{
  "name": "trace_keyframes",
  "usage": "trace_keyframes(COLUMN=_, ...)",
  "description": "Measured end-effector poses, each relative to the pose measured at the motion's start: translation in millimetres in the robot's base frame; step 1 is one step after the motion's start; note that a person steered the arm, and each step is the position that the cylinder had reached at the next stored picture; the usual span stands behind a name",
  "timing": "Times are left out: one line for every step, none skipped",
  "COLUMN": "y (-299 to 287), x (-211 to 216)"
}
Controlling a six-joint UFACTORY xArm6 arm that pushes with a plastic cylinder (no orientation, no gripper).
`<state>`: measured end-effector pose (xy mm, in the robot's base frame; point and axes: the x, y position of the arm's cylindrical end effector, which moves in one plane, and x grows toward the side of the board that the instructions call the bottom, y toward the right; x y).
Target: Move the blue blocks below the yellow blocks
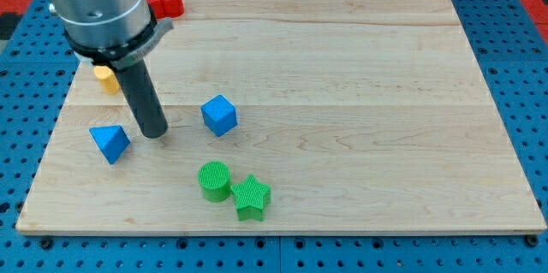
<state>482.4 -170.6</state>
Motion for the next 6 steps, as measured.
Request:
trace_keyframes(y=-23, x=32)
trace_keyframes(y=-24, x=43)
trace_keyframes(y=-14, x=7)
trace_keyframes(y=-31, x=-20)
trace_keyframes(y=-39, x=12)
trace_keyframes(y=-41, x=27)
